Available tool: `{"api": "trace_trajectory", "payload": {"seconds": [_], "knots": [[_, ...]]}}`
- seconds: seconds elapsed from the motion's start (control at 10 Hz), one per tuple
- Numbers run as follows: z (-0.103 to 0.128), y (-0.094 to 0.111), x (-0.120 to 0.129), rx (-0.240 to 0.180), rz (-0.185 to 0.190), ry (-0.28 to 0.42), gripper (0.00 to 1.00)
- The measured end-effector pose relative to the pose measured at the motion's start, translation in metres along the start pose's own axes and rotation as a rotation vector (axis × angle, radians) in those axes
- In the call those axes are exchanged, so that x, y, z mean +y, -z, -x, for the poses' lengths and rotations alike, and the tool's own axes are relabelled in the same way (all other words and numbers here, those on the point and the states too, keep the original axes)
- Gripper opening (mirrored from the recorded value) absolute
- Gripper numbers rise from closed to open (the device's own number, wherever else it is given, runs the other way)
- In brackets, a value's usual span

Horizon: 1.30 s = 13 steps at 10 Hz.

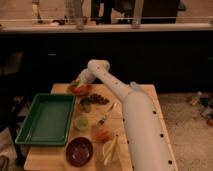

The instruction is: Place pepper in red bowl

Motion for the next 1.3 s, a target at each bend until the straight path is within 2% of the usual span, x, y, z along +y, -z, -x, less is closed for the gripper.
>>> {"api": "trace_trajectory", "payload": {"seconds": [0.1,0.3,0.8,1.3], "knots": [[-0.0011,0.0002,0.0002,0.001,0.000,-0.001,0.07],[-0.0004,0.0000,0.0001,0.001,0.000,-0.001,0.30],[-0.0014,0.0003,0.0001,0.002,0.000,-0.001,0.78],[-0.0014,0.0003,0.0001,0.002,0.000,-0.001,0.80]]}}
